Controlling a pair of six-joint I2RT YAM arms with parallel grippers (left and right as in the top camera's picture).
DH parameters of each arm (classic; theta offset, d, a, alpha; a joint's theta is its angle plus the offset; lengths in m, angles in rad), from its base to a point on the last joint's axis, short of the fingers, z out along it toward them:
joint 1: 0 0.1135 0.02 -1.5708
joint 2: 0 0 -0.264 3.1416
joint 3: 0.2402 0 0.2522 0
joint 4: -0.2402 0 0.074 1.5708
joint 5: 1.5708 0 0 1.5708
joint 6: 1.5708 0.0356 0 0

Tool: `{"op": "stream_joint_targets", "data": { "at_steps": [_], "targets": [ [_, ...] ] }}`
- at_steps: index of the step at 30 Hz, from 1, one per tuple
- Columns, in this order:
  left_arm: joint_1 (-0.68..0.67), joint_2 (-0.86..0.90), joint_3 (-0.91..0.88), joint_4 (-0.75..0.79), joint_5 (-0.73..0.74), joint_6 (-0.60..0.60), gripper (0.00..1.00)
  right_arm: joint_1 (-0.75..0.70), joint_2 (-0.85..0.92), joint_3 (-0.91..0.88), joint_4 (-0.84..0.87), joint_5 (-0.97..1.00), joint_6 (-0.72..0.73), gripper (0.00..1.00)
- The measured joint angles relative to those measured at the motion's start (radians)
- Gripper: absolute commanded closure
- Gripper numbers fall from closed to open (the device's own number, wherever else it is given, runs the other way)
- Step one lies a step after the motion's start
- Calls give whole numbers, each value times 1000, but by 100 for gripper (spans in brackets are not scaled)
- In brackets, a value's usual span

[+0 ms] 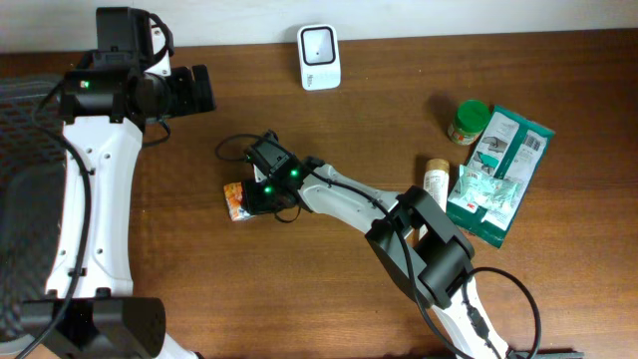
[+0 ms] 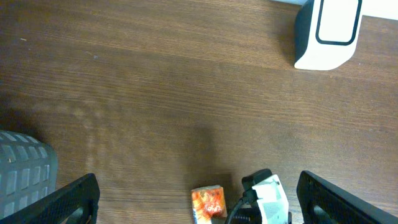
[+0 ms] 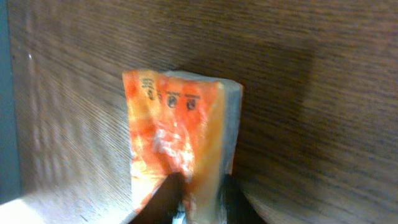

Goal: Scan the item barcode
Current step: 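Reach the right gripper to the orange packet and grasp it, then lift the orange packet and hold it in front of the scanner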

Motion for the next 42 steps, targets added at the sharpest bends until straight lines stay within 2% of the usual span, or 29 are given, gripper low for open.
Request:
{"op": "stream_joint_targets", "data": {
  "at_steps": [7, 12, 16, 23, 31, 36, 42],
  "targets": [
    [0, 0, 0, 0, 0, 0, 1, -33, 0, 7, -83, -67, -17, 96],
    [0, 0, 0, 0, 0, 0, 1, -121, -47, 18, -256, -109, -159, 96],
    [0, 0, 0, 0, 0, 0, 1, -204, -138, 23, -331, -292, -312, 96],
    [0, 0, 0, 0, 0, 0, 1, -360, -210, 27, -397, -674, -496, 96],
    [0, 0, 0, 0, 0, 0, 1, -507, -225, 27, -391, -1033, -531, 96],
    [0, 0, 0, 0, 0, 0, 1, -599, -237, 27, -404, -1126, -510, 96],
    [0, 0, 0, 0, 0, 0, 1, -697, -289, 28, -465, -1150, -492, 96]
  ]
}}
